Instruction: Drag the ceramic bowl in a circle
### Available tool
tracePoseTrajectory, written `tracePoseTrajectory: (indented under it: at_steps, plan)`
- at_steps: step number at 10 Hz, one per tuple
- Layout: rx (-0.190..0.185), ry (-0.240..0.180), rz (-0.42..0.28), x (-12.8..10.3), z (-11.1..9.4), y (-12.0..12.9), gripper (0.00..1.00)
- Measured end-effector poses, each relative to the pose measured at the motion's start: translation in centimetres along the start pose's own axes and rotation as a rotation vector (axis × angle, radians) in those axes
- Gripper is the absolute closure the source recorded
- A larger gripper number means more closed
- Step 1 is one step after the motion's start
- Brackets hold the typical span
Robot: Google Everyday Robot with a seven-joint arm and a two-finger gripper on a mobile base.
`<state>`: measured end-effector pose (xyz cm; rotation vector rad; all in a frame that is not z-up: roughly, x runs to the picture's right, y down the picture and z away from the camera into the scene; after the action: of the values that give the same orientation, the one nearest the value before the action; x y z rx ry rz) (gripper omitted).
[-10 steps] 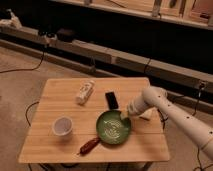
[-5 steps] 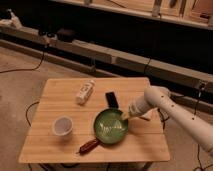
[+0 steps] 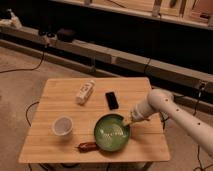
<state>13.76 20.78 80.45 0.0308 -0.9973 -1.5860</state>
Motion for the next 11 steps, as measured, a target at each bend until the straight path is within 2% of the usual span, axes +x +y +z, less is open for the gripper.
tracePoseTrajectory:
  at_steps: [3, 6, 8, 11]
  plan:
    - [-0.059, -0.042, 0.053, -2.7, -0.5, 3.0, 0.89]
    - [-0.12, -0.05, 0.14, -4.7, -2.1, 6.3, 0.89]
    - [-0.16, -0.028, 0.204, -5.0, -4.0, 8.9, 0.89]
    - [-0.238, 0.022, 0.279, -2.8, -7.3, 13.9, 0.89]
